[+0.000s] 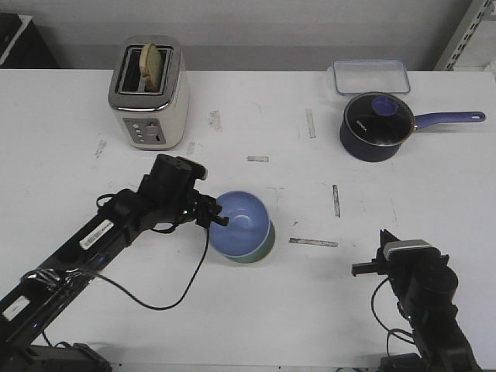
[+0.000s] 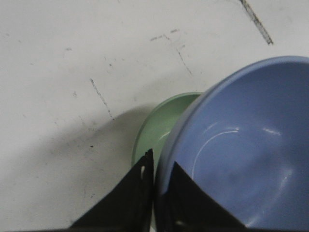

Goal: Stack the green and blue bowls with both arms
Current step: 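Carry the blue bowl with the left gripper onto the green bowl, then open the left gripper and withdraw it from the blue bowl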

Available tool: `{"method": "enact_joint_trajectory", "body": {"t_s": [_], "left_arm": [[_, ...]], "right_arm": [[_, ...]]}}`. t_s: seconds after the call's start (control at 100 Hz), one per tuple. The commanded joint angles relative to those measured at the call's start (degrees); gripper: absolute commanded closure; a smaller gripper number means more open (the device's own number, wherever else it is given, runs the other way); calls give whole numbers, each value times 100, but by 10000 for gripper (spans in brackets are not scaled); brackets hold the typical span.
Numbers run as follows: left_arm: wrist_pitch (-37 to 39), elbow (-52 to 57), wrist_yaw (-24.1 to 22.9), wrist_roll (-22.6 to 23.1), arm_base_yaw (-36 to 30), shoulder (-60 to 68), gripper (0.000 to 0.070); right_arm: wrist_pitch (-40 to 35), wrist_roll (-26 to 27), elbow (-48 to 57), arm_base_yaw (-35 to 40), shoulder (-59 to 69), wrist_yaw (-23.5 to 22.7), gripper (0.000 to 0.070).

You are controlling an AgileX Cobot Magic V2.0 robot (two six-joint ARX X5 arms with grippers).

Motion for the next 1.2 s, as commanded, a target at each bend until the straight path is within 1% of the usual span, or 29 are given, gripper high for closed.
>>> {"method": "enact_joint_trajectory", "body": {"t_s": [0.0,0.19,0.35,0.39,0.43,0.49,0.61,0.64,0.69,0.95,1.02,1.05,1.19], "left_arm": [[83,76,9,59,-72,267,699],[197,76,7,59,-133,728,699],[203,76,9,55,-142,761,696],[192,76,11,55,-149,761,686],[181,76,11,50,-162,761,639],[188,76,11,35,-170,761,540],[256,76,11,2,-170,750,284],[282,76,11,-15,-170,748,239],[306,76,11,-31,-170,719,194],[321,96,-46,-26,-74,415,198],[321,96,-210,-22,13,225,205],[319,96,-315,-17,68,122,215],[317,96,-841,37,446,-485,222]], "right_arm": [[31,-26,28,9,33,0,694],[31,-28,28,9,33,0,694],[28,-28,28,9,31,0,694],[28,-26,28,9,31,0,694],[28,-26,28,9,31,0,694],[28,-26,28,9,31,0,694],[28,-26,28,9,31,0,694],[28,-28,28,9,31,0,694],[28,-26,28,9,31,0,694],[28,-28,28,9,31,0,694],[28,-28,28,9,31,2,694],[28,-28,28,9,31,0,694],[26,-28,28,9,31,0,694]]}}
